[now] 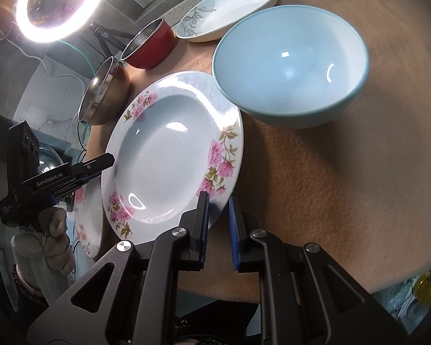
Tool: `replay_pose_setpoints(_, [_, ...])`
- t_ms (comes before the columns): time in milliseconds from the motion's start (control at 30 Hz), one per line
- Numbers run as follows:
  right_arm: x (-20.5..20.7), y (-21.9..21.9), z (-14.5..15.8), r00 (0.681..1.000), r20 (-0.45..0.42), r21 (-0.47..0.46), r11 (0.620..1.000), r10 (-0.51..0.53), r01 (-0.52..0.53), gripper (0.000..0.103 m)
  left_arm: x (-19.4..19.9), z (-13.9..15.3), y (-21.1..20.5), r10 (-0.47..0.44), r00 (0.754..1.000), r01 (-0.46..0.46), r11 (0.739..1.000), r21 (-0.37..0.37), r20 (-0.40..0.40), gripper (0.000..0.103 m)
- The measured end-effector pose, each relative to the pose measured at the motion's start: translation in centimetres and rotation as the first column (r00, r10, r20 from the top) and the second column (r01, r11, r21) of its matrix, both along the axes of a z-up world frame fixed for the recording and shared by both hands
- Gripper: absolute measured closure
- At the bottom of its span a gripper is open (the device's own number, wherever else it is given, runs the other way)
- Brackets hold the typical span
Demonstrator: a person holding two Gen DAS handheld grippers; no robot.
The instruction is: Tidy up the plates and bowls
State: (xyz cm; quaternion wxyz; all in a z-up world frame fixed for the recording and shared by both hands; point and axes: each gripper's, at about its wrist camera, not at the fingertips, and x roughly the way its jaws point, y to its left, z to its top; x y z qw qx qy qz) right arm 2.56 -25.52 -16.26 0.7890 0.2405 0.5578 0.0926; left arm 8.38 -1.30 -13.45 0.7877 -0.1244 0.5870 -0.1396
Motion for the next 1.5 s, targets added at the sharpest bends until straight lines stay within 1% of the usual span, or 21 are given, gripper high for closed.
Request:
replay_pose_setpoints(367, [-2.1, 0.7, 0.5, 1.000, 0.002, -0.015, 1.000, 0.012, -0.012, 0.090, -0.1, 0.4, -0.8, -0.034, 0.999, 0.033, 0.999, 0.033, 0.022, 0.083])
replay_pose_setpoints(567, [-2.4, 0.9, 0.4, 1.000, 0.006, -0.012, 1.000, 0.013, -0.013, 0.091, 0.1, -0.1, -0.9, -0.040, 0.999, 0.039, 0.998, 0.039, 0.009, 0.083])
replay_pose_setpoints(733, [-2.1, 0.3, 0.2, 1.000, -0.005, 0.034, 0.999, 0.001, -0.001, 0.091, 0.1, -0.2, -0.6, -0.036, 0.999, 0.036, 0.999, 0.024, -0.001, 0.083])
replay_pose_setpoints(800, [-1.8, 0.0, 0.1, 1.000, -0.008, 0.041, 0.999, -0.007, 0.007, 0.091, 0.1, -0.2, -0.5, -0.033, 0.999, 0.033, 0.999, 0.031, 0.002, 0.083])
replay_pose_setpoints(1000, [-0.2, -0.9, 0.2, 0.999, 0.012, 0.032, 0.999, -0.038, 0.038, 0.089, 0.2, 0.0, -0.3, -0.029, 1.000, 0.029, 0.999, 0.033, 0.004, 0.083])
replay_pose_setpoints(1133, [0.6, -0.7, 0.2, 0.999, 0.020, 0.012, 0.999, -0.031, 0.031, 0.089, 0.2, -0.1, -0.5, -0.030, 1.000, 0.030, 0.999, 0.043, 0.008, 0.083])
replay_pose_setpoints(1233, [0.4, -0.3, 0.5, 0.999, 0.030, -0.021, 1.000, -0.013, 0.013, 0.091, 0.1, 0.0, -0.8, -0.039, 0.999, 0.038, 0.998, 0.056, 0.014, 0.083])
replay_pose_setpoints(1500, [-1.0, -0.2, 0.8, 1.000, 0.021, -0.028, 1.000, -0.008, 0.008, 0.092, 0.5, 0.0, -1.7, -0.070, 0.997, 0.068, 0.994, 0.083, 0.018, 0.083])
